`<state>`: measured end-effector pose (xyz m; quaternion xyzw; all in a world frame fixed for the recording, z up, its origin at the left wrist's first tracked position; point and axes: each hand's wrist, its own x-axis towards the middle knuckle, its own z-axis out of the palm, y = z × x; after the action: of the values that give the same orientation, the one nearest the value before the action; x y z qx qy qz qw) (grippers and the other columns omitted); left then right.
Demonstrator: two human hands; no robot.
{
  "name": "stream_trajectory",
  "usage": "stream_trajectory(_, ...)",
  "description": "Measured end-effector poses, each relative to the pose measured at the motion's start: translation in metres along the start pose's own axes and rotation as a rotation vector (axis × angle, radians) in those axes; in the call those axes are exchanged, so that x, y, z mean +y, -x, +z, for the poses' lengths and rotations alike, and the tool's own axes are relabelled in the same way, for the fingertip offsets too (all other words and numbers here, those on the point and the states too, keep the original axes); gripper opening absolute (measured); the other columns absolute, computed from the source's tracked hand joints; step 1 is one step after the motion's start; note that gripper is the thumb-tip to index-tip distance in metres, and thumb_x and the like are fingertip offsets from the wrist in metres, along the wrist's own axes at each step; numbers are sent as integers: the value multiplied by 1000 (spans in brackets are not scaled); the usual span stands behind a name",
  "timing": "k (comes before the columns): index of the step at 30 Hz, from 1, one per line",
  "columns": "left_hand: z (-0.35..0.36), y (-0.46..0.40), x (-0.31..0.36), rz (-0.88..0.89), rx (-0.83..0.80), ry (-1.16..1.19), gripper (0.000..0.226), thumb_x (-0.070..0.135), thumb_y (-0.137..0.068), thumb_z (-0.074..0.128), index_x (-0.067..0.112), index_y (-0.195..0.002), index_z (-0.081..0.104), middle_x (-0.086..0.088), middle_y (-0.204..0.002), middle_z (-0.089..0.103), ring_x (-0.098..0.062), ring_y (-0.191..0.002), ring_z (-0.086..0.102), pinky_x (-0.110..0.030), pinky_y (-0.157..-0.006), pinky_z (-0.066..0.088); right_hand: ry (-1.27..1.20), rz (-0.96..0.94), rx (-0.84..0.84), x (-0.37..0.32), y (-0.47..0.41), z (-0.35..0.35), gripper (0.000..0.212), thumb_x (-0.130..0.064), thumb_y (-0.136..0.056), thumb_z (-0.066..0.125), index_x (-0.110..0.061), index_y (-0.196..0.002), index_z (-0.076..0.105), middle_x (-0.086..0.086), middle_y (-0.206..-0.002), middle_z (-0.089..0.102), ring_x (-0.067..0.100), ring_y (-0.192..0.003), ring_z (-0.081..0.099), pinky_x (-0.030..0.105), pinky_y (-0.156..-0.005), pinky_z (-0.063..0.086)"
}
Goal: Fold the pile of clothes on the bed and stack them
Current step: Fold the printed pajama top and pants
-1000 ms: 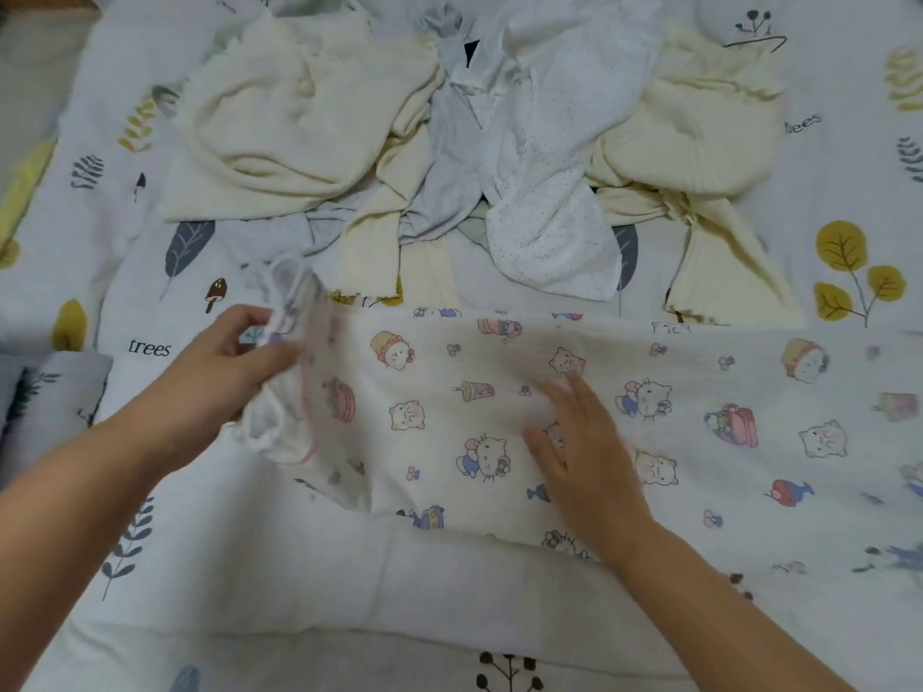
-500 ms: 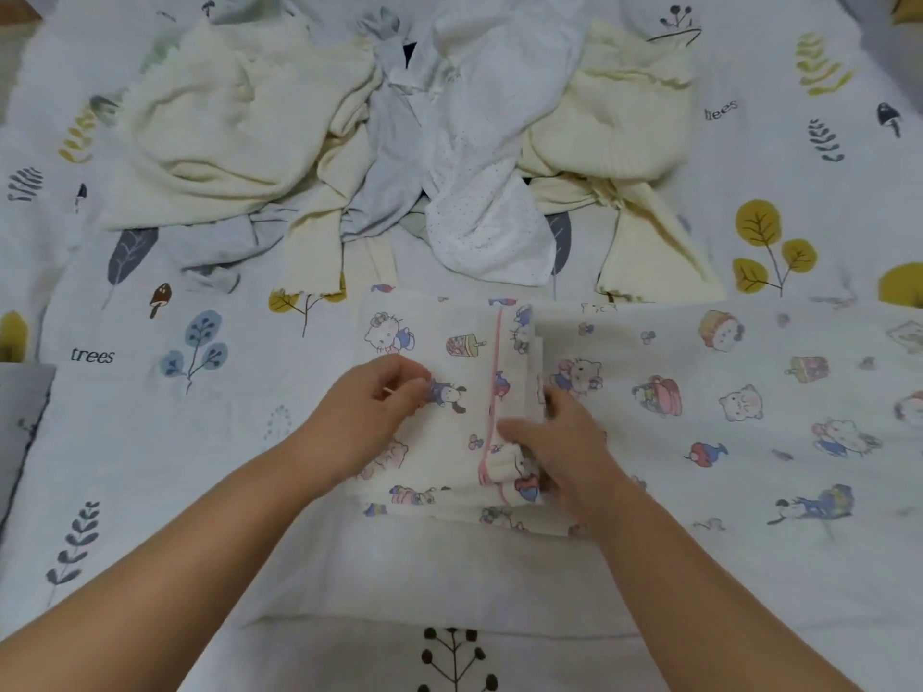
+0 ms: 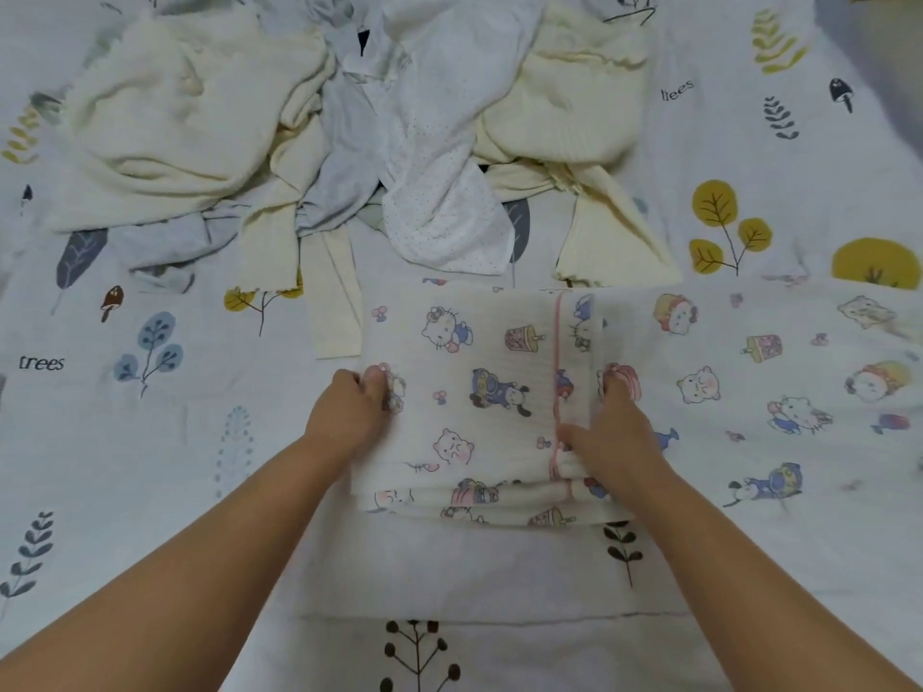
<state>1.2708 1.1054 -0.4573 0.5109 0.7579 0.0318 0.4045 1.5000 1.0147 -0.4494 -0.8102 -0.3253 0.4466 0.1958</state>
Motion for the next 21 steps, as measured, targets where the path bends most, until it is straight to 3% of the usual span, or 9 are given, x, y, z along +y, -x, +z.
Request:
stream_trajectory(3, 8, 3, -3, 29, 23, 10, 38, 38, -95, 46, 4, -112, 51, -8, -100, 58, -26, -91, 53, -33, -78, 41, 54, -5, 126, 5, 1, -20, 60, -7, -85, 59, -19, -136, 29, 1, -96, 52, 19, -80, 48, 29, -70, 39)
stream_trajectory(5, 12, 6, -5, 53, 31, -23, 38, 31, -94, 51, 4, -120, 47, -11, -110, 59, -29, -98, 55, -36, -84, 43, 147, 16, 205, 8, 5, -30, 64, -11, -87, 57, -20, -141, 23, 6, -107, 53, 24, -86, 51, 34, -75, 42)
stream_trajectory(7, 17, 12, -6, 125, 134, -132, 47, 29, -92, 54, 1, -127, 41, -19, -120, 54, -36, -107, 52, -40, -88, 42, 376, -3, 316, 10, 12, -26, 74, -21, -88, 56, -20, -148, 12, 16, -133, 41, 32, -116, 44, 43, -94, 38)
stream_trajectory(9, 22, 19, -3, 361, 298, -290, 56, 30, -91, 55, -2, -134, 37, -26, -131, 44, -41, -116, 45, -45, -91, 40, 543, -164, 445, 9, 20, -12, 78, -29, -90, 53, -18, -151, 6, 19, -150, 22, 32, -138, 22, 48, -109, 21)
stream_trajectory(11, 28, 24, 1, 652, 314, -474, 61, 38, -95, 42, 3, -144, 28, -24, -148, 28, -38, -134, 31, -48, -104, 30, 667, -351, 412, 9, 21, 3, 76, -35, -91, 43, -21, -150, -4, 15, -157, -3, 28, -145, -2, 54, -112, 0)
stream_trajectory(13, 34, 22, -3, 787, 143, -743, 66, 53, -93, 9, 23, -150, -3, -11, -156, -8, -28, -145, 0, -45, -115, 2, 849, -369, 236, 21, 16, 13, 71, -44, -95, 24, -26, -142, -26, 7, -144, -41, 20, -135, -35, 58, -106, -18)
stream_trajectory(14, 37, 18, -8, 777, 66, -847, 68, 61, -85, -11, 30, -144, -22, -6, -153, -23, -24, -143, -15, -43, -114, -7, 917, -325, 145, 30, 11, 16, 68, -49, -95, 16, -28, -141, -30, 3, -137, -50, 18, -132, -41, 59, -104, -20)
stream_trajectory(17, 39, 8, -19, 598, -46, -920, 74, 71, -60, -35, 36, -124, -44, -2, -142, -40, -17, -131, -34, -45, -115, -6, 925, -286, -13, 44, -1, 10, 64, -55, -96, 12, -32, -142, -25, -5, -140, -44, 16, -138, -32, 58, -109, -12)
stream_trajectory(21, 44, 11, -15, 567, -31, -940, 80, 70, -57, -40, 32, -127, -42, -9, -148, -32, -27, -140, -24, -47, -115, -5, 783, -402, -7, 39, 3, -10, 61, -45, -99, 26, -23, -151, 4, -1, -158, -13, 16, -144, -14, 49, -114, -7)
